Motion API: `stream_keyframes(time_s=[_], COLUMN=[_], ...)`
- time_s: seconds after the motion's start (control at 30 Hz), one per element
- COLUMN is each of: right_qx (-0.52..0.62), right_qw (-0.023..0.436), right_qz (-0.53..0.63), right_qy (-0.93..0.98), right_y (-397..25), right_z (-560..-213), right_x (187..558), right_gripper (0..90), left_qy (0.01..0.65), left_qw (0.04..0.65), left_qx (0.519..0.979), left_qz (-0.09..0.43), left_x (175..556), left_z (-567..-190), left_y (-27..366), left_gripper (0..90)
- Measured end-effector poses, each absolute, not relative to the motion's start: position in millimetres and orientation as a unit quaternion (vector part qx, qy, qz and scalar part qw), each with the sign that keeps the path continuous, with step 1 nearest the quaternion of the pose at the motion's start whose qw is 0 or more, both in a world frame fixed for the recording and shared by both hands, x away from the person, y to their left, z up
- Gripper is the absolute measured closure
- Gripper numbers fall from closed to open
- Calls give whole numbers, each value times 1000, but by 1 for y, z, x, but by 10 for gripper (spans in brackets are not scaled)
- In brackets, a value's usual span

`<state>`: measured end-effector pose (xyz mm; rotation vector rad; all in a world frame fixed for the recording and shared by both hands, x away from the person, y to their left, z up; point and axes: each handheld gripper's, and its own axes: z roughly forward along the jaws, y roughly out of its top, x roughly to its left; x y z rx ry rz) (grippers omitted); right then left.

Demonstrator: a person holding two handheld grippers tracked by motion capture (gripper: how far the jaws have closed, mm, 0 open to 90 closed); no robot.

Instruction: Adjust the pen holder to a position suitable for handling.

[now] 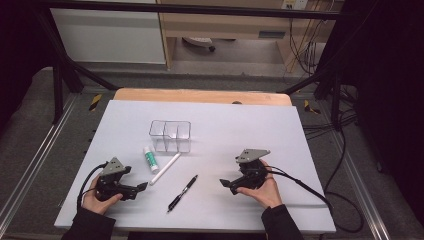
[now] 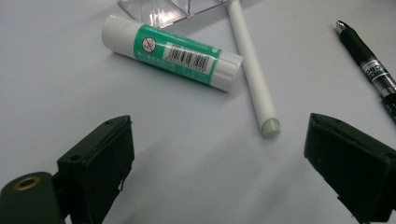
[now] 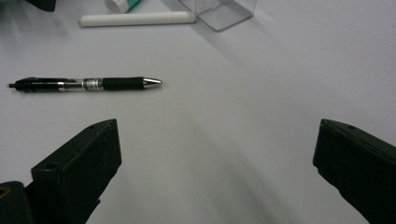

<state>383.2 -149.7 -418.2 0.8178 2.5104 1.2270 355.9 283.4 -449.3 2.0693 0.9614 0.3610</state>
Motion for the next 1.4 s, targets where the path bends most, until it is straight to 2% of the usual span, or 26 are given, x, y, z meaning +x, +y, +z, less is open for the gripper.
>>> stream_keyframes(time_s=[0.9, 1.4], right_qx=[195, 164], right_qw=[156, 156], right_qz=[421, 421], right_qy=[872, 878], right_y=[-59, -22], right_z=[-371, -367], right_x=[417, 447], right_gripper=[82, 238], left_qy=[381, 382], left_qw=[402, 402], left_qx=[820, 820], left_qz=[143, 142], left_x=[356, 356], left_z=[-450, -450], left_y=[284, 285], left_gripper=[83, 86])
